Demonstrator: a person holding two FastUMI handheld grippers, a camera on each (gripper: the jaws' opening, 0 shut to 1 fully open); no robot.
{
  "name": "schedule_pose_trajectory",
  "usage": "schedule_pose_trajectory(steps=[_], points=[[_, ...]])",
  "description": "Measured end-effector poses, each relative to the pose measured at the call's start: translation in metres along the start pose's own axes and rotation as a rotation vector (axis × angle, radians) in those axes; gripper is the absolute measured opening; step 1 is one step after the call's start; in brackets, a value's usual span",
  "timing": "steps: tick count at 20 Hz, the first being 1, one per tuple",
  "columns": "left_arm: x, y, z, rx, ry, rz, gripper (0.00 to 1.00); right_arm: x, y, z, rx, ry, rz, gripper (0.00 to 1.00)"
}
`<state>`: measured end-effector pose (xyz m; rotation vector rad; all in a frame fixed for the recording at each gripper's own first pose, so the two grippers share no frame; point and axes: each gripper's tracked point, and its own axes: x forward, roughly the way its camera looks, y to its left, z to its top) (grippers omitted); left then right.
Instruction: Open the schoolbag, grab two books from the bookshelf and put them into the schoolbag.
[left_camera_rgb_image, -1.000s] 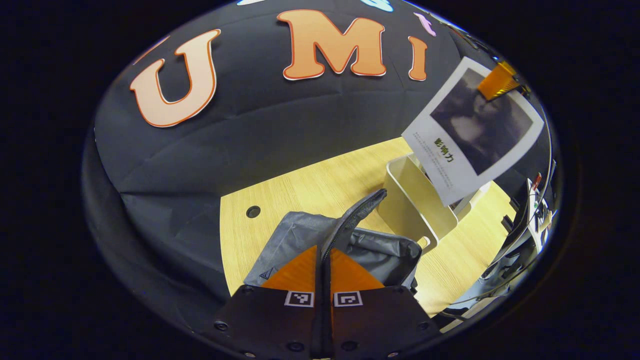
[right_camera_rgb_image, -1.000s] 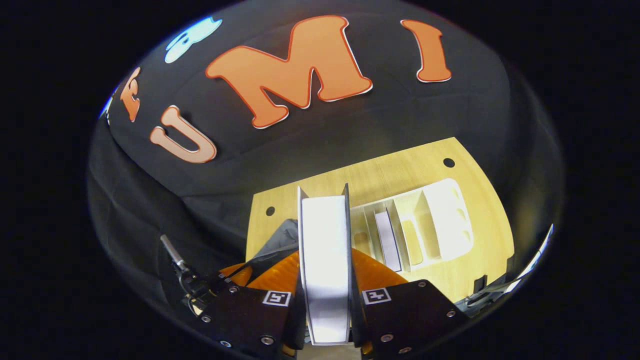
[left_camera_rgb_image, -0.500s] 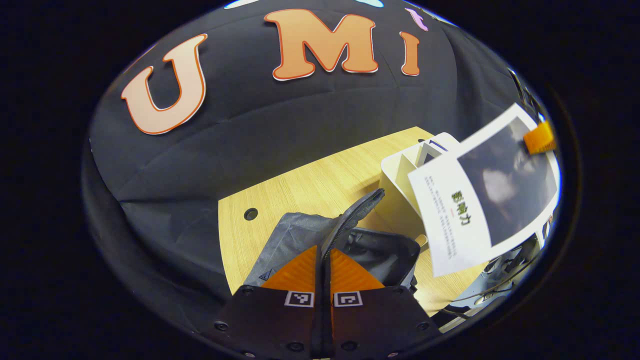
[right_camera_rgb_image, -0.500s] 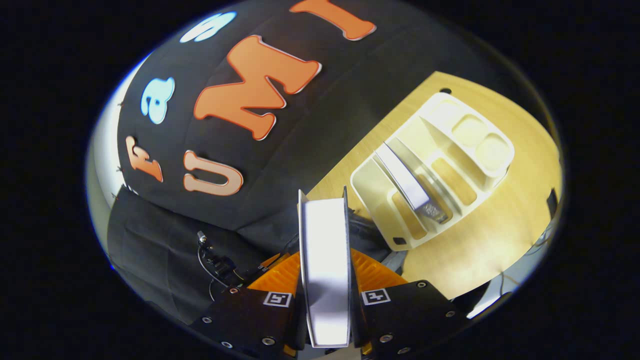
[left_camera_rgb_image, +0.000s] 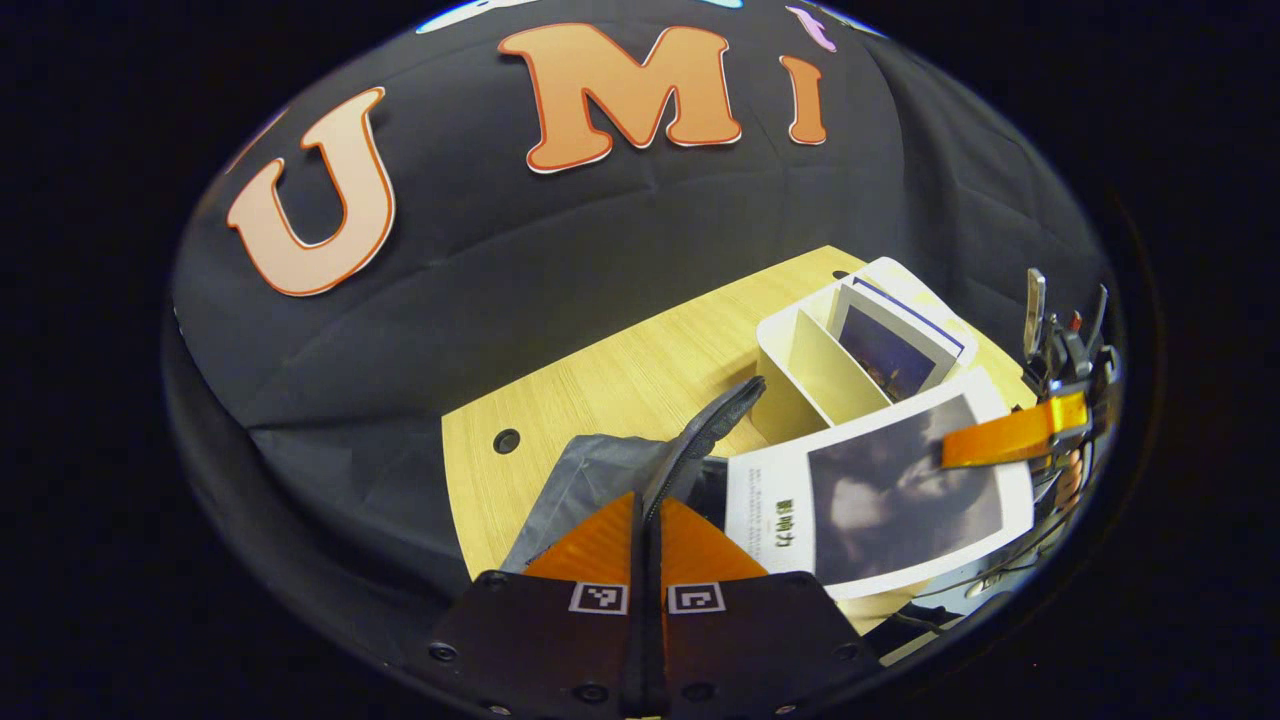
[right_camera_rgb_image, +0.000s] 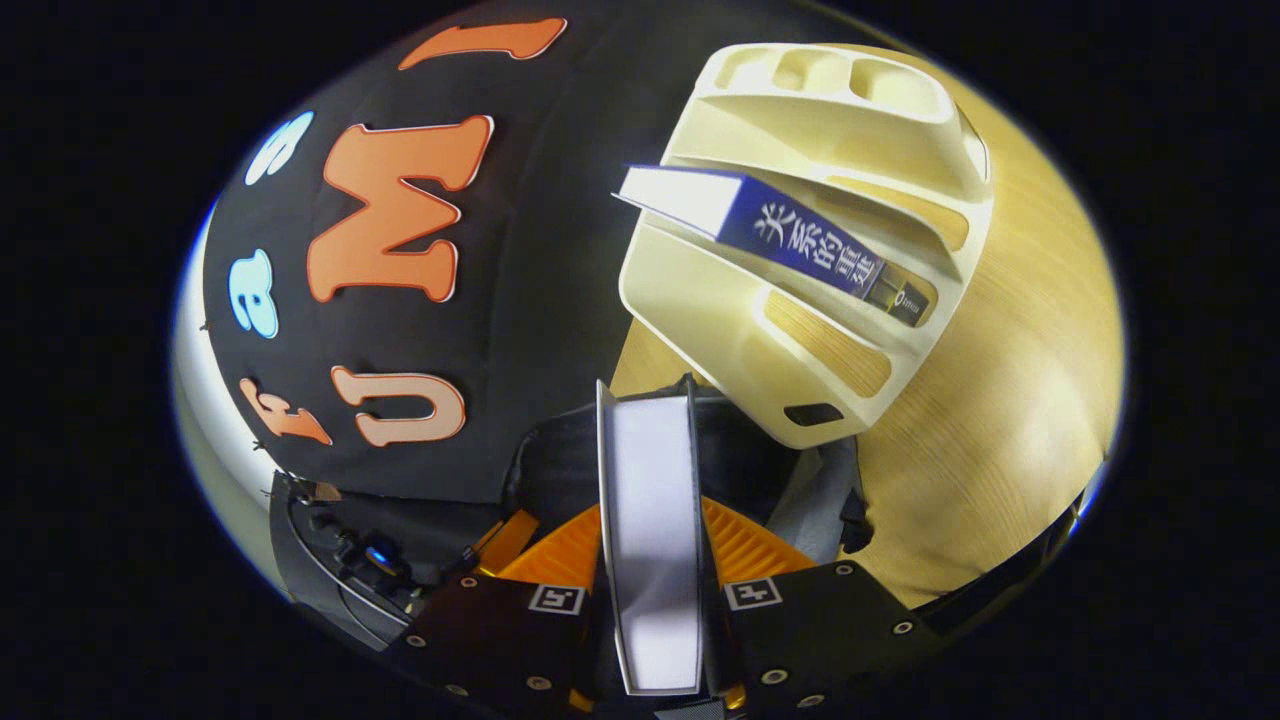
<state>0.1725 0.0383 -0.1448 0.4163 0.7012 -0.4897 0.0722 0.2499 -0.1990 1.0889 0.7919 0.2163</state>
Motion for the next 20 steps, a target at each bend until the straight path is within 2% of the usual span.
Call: schedule_pose_trajectory(steps=[5,10,12,20], points=[[-0.002,-0.001,0.004,0.002,-0.004,-0.011,0.01,0.048,-0.008,-0.010,0.022,-0.018,-0.028,0.36],[-0.005,-0.010,0.005,0.006,-0.006,-0.035,0.00,0.094,-0.010,-0.022,0.020,-0.034,-0.097,0.36],[-0.004,-0.011,0.007,0.016,-0.014,-0.034,0.00,0.113,-0.003,-0.026,0.003,-0.048,-0.081,0.36],[-0.004,-0.008,0.005,0.016,-0.015,-0.036,0.01,0.139,0.001,-0.034,-0.066,-0.086,-0.114,0.36]])
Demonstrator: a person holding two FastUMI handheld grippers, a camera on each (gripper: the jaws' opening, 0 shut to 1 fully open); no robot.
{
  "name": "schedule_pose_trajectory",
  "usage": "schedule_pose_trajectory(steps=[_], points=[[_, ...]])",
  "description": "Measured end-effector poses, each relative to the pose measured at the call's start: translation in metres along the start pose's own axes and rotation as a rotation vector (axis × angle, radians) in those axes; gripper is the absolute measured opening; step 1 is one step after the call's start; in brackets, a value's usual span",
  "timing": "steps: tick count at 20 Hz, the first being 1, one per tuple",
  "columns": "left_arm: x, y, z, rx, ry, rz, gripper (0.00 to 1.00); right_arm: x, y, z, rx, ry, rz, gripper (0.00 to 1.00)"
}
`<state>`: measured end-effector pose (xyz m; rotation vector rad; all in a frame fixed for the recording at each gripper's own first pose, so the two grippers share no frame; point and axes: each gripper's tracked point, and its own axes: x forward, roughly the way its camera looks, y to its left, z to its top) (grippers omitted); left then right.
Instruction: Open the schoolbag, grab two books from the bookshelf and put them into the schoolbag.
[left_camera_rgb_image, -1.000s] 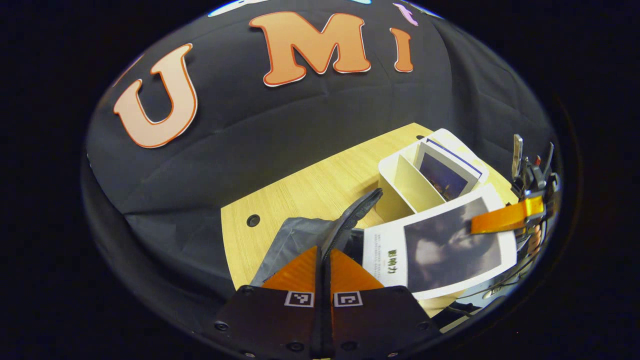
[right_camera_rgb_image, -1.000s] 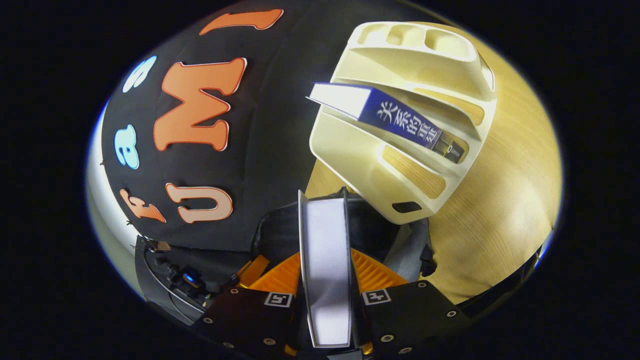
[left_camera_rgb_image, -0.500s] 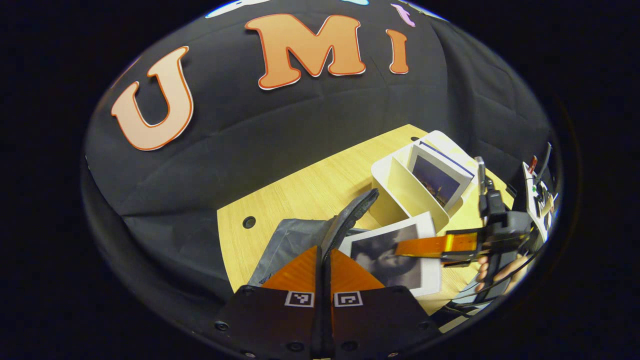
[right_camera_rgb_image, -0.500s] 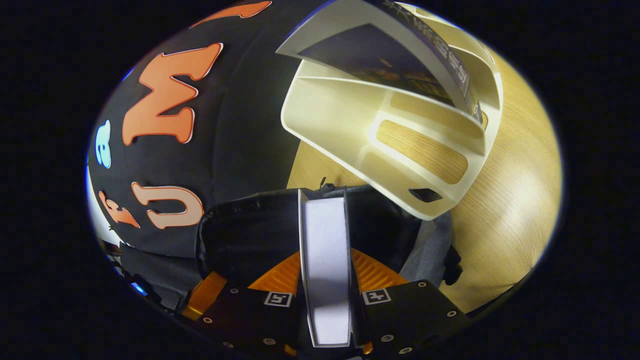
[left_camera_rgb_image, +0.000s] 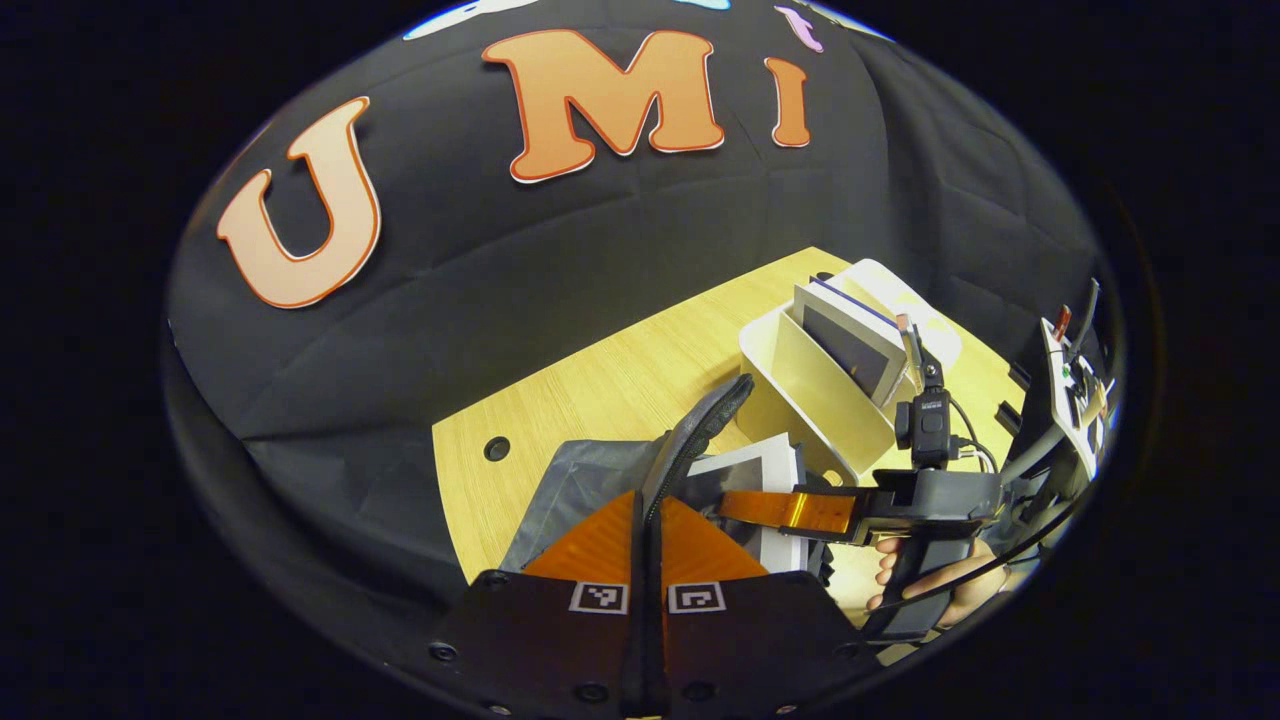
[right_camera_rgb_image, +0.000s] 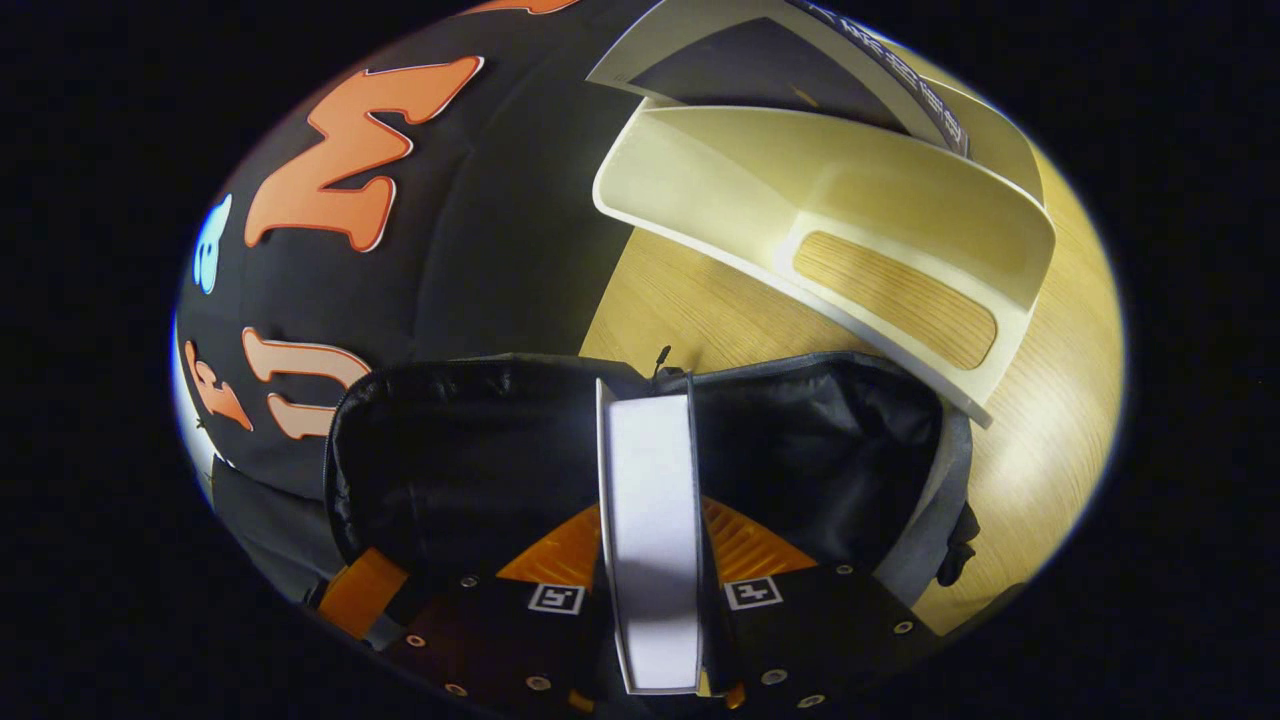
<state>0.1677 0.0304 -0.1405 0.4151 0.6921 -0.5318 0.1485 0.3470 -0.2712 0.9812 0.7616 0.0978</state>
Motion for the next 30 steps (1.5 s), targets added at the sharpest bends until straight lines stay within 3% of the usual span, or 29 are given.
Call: schedule_pose_trajectory(steps=[4,5,7,8,9,12,16,23,30], points=[[-0.002,-0.001,0.002,-0.012,-0.011,-0.014,0.01,0.016,0.012,-0.020,-0.079,-0.001,-0.001,0.39],[-0.003,0.000,0.002,-0.015,-0.014,-0.012,0.01,0.023,0.013,-0.023,-0.097,0.013,-0.020,0.27],[-0.005,-0.002,0.004,-0.042,-0.022,-0.021,0.01,0.032,0.012,-0.027,-0.135,0.019,-0.063,0.54],[-0.005,0.001,0.004,-0.050,-0.026,-0.022,0.01,0.035,0.010,-0.028,-0.169,0.017,-0.094,0.92],[-0.004,0.005,0.002,-0.056,-0.024,-0.016,0.01,0.034,0.007,-0.030,-0.200,0.026,-0.116,0.95],[-0.005,0.012,-0.004,-0.108,-0.022,-0.031,0.01,0.026,0.004,-0.035,-0.234,0.035,-0.155,0.97],[-0.005,0.018,-0.013,-0.101,-0.018,-0.022,0.01,0.007,-0.003,-0.028,-0.259,0.009,-0.203,0.98],[-0.006,0.016,-0.028,-0.075,-0.009,-0.023,0.01,-0.037,-0.024,0.012,-0.286,-0.123,-0.235,0.98],[-0.018,0.002,-0.040,-0.043,-0.007,-0.023,0.01,-0.109,-0.057,0.054,-0.353,-0.167,-0.246,0.98]])
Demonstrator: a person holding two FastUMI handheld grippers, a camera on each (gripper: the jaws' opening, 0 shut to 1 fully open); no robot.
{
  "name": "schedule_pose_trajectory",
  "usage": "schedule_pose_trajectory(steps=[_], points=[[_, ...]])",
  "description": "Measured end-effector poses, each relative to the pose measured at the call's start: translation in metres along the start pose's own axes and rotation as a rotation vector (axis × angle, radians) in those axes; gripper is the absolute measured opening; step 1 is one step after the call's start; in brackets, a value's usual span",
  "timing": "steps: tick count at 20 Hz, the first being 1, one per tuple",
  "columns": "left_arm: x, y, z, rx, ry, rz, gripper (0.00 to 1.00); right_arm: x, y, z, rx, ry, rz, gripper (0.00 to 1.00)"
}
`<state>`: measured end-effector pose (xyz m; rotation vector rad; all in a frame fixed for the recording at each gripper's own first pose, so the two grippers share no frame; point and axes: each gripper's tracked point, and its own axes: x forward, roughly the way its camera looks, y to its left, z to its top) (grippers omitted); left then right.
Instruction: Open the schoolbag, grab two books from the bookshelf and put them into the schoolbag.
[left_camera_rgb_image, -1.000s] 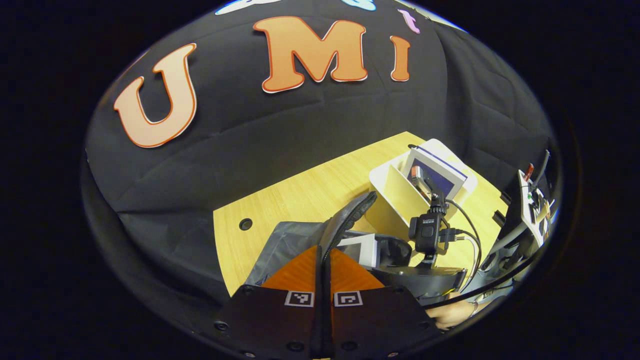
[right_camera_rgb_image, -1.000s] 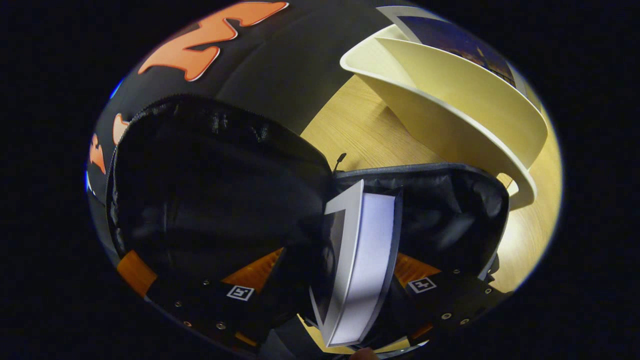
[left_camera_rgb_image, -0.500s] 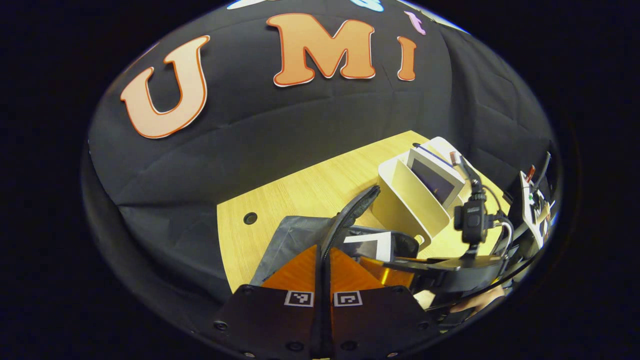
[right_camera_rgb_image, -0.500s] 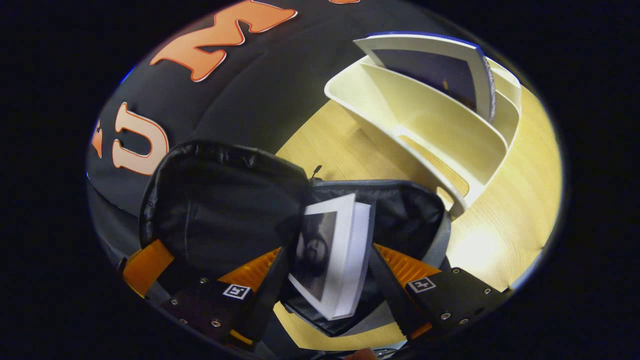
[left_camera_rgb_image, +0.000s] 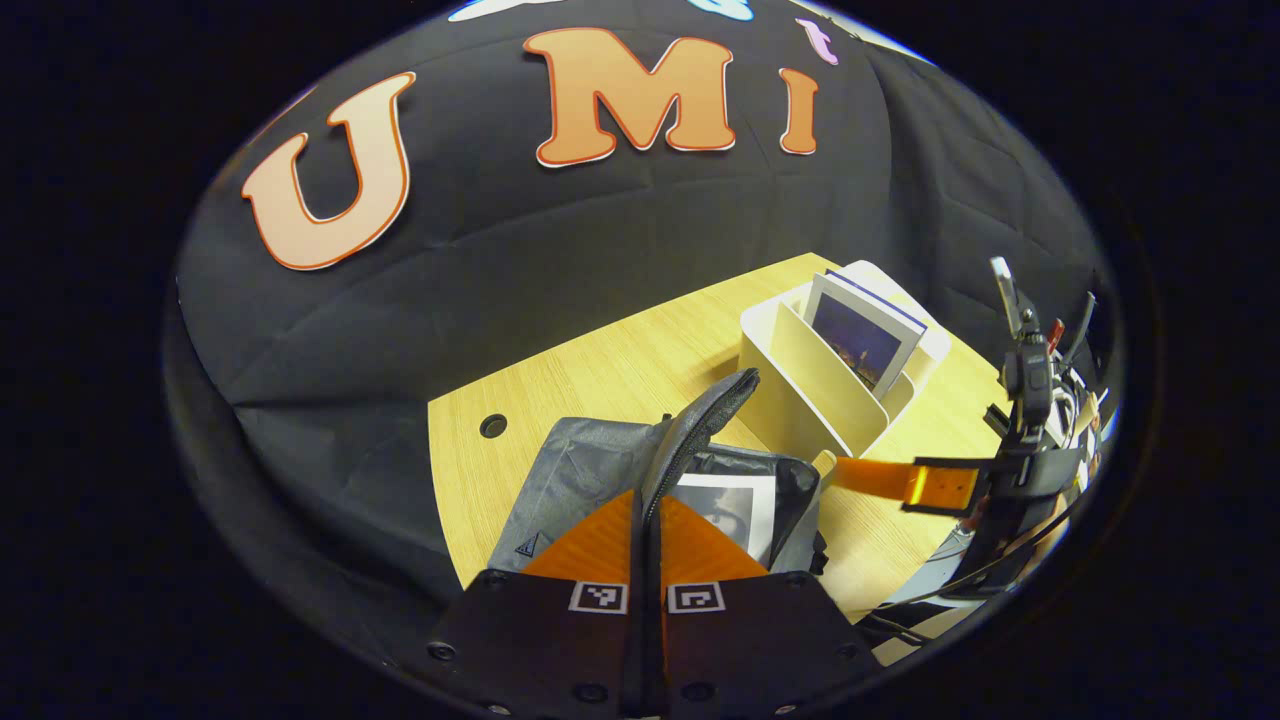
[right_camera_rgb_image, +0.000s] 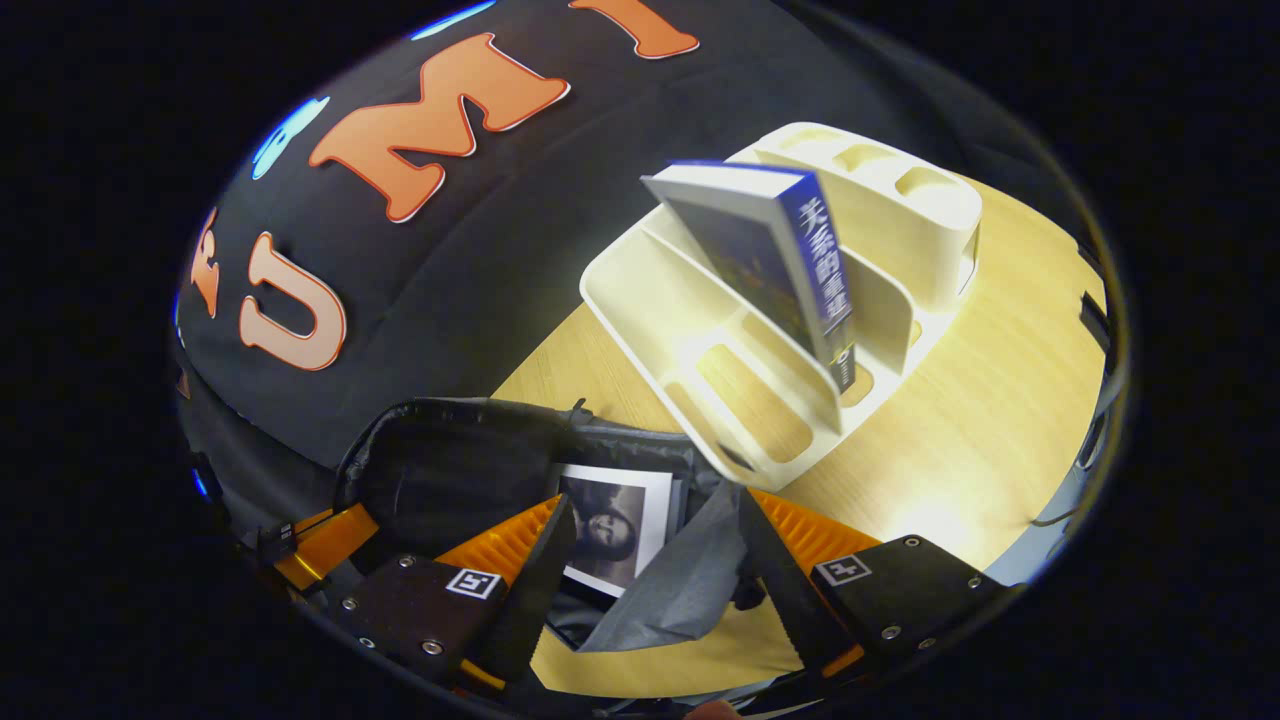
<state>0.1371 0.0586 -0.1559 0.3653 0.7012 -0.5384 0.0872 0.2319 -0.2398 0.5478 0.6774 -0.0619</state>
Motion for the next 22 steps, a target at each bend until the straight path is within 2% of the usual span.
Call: schedule_pose_trajectory(steps=[3,5,10,13,15,20,22], points=[[-0.003,-0.002,-0.005,-0.010,0.004,0.010,0.01,-0.026,-0.036,0.019,-0.082,-0.014,-0.039,0.98],[-0.006,-0.002,-0.011,-0.043,0.016,0.013,0.01,-0.039,-0.061,0.038,-0.172,-0.030,-0.091,0.98],[-0.016,-0.002,-0.028,-0.054,0.025,0.010,0.01,-0.061,-0.086,0.091,-0.360,-0.023,-0.153,0.98],[-0.020,-0.002,-0.032,-0.030,0.028,0.014,0.01,-0.070,-0.078,0.126,-0.433,0.006,-0.149,0.98],[-0.022,-0.005,-0.035,-0.029,0.033,0.012,0.01,-0.069,-0.053,0.141,-0.449,0.047,-0.120,0.98],[-0.024,-0.005,-0.035,-0.027,0.040,0.019,0.01,-0.043,-0.020,0.178,-0.566,0.123,-0.130,0.98],[-0.024,-0.005,-0.035,-0.021,0.042,0.024,0.01,-0.022,-0.012,0.184,-0.575,0.172,-0.136,0.98]])
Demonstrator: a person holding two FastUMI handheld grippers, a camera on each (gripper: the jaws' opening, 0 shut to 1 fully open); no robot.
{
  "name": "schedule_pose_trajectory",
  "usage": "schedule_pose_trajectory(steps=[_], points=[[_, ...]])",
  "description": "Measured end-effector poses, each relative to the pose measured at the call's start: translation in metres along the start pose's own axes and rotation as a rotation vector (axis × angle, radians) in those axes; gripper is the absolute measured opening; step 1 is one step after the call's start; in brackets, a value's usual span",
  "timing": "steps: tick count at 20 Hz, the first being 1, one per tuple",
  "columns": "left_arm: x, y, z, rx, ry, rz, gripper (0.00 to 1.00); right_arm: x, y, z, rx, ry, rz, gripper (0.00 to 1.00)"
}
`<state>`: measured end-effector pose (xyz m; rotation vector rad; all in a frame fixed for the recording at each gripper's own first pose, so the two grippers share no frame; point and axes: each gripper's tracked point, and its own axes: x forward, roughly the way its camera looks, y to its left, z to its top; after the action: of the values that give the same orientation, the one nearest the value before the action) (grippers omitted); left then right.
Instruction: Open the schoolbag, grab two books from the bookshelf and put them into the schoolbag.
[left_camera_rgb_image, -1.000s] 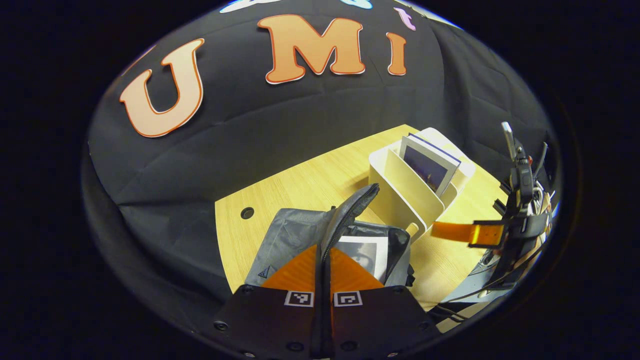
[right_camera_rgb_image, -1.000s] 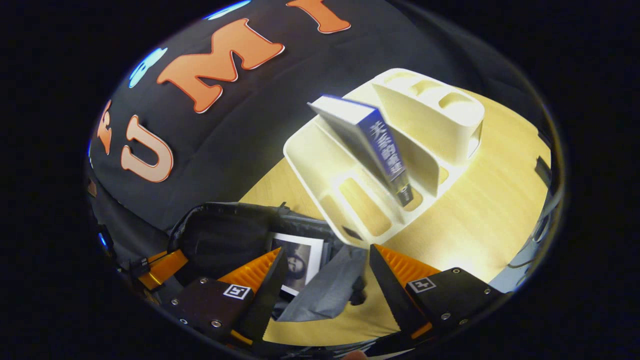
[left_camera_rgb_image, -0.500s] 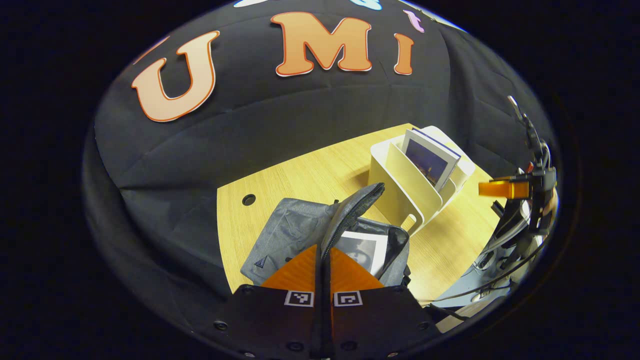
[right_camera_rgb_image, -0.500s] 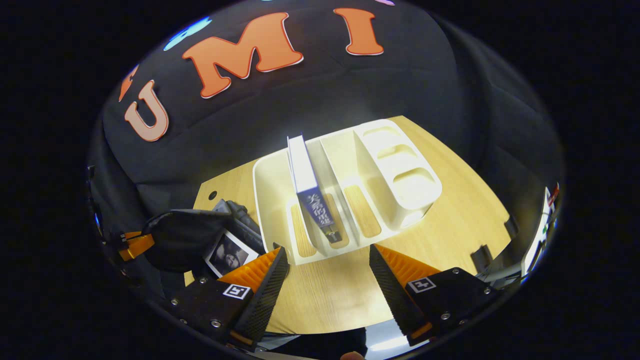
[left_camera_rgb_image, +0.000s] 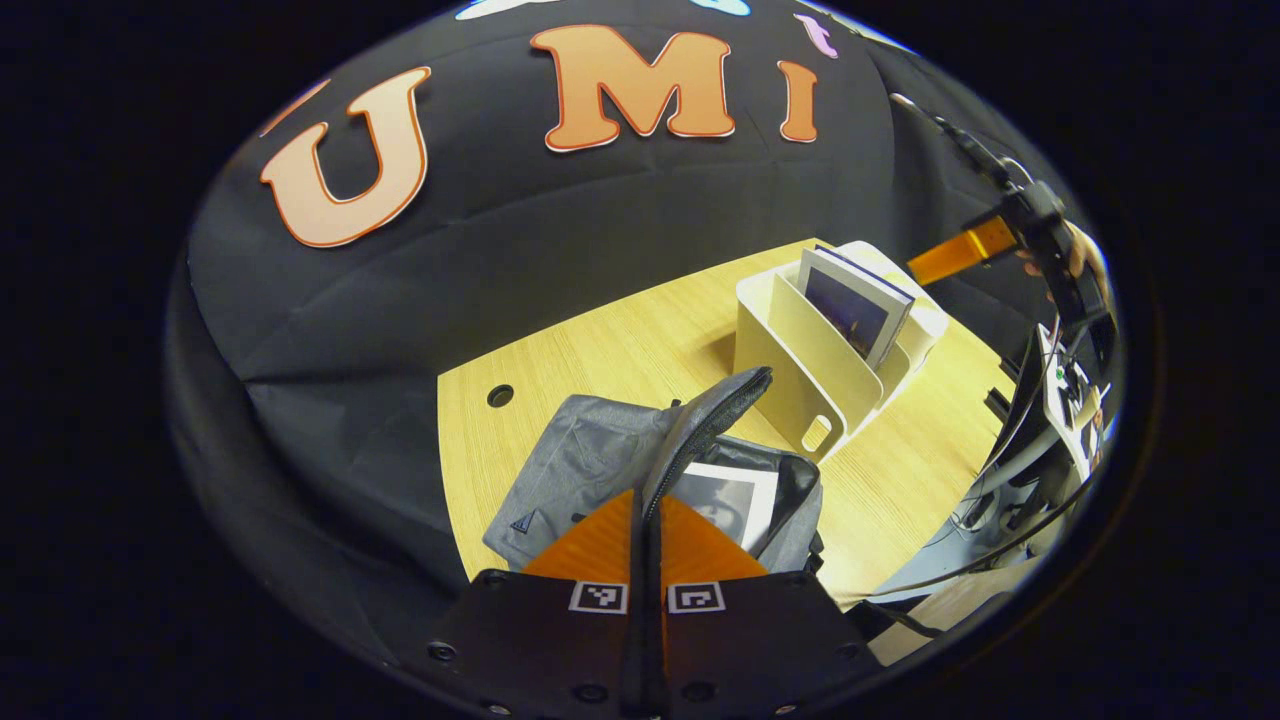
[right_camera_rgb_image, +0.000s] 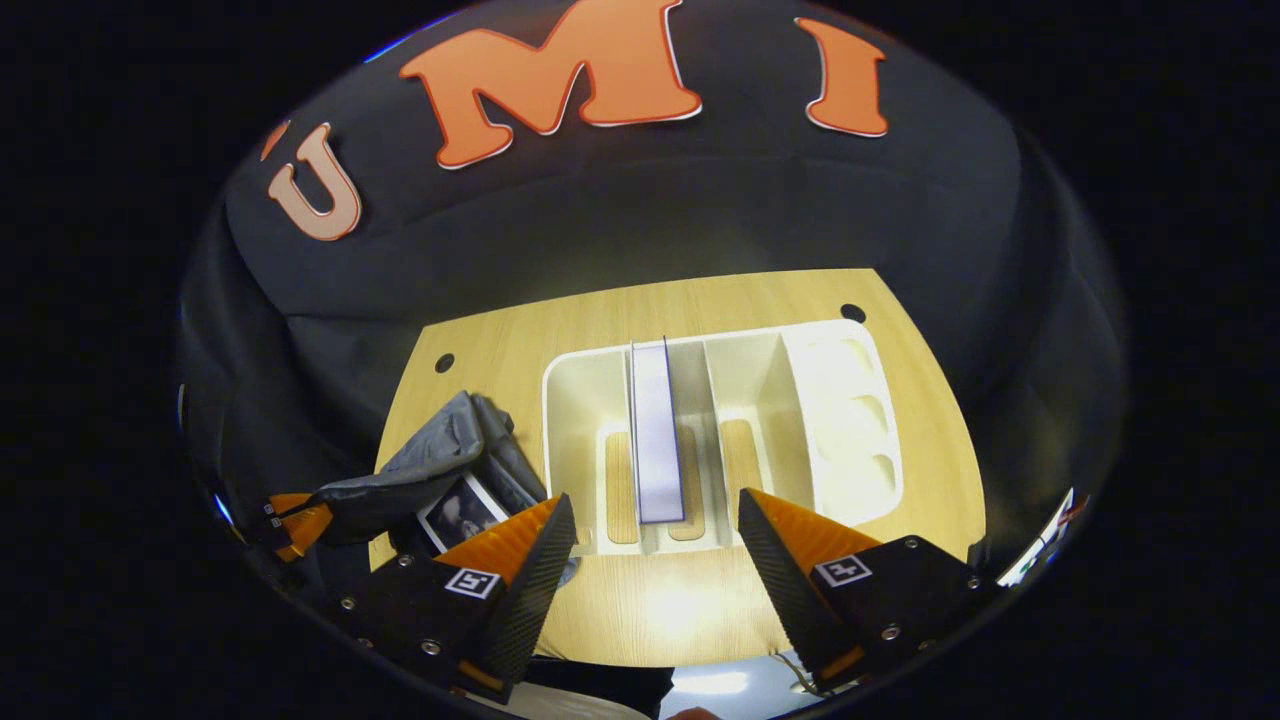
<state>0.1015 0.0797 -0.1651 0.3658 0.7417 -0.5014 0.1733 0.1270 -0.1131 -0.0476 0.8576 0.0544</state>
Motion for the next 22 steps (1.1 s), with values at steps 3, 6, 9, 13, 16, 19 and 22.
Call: schedule_pose_trajectory(steps=[3,6,9,13,16,19,22], points=[[0.001,0.003,0.000,-0.020,0.009,0.006,0.01,0.034,-0.005,0.012,-0.036,0.059,-0.033,0.99],[0.001,0.006,-0.002,-0.044,0.015,0.012,0.01,0.065,-0.009,0.013,-0.066,0.125,-0.050,0.99],[0.002,0.009,-0.004,-0.066,0.021,0.020,0.01,0.091,-0.007,0.016,-0.070,0.167,-0.051,0.99],[0.003,0.012,-0.008,-0.081,0.034,0.028,0.01,0.114,-0.008,0.019,-0.054,0.196,-0.054,0.82],[0.005,0.012,-0.009,-0.086,0.039,0.029,0.01,0.123,-0.012,0.015,-0.053,0.216,-0.068,0.46],[0.007,0.012,-0.009,-0.088,0.045,0.027,0.01,0.121,-0.014,0.018,-0.047,0.213,-0.077,0.37],[0.010,0.013,-0.007,-0.077,0.047,0.025,0.01,0.114,-0.014,0.015,-0.035,0.221,-0.090,0.36]])
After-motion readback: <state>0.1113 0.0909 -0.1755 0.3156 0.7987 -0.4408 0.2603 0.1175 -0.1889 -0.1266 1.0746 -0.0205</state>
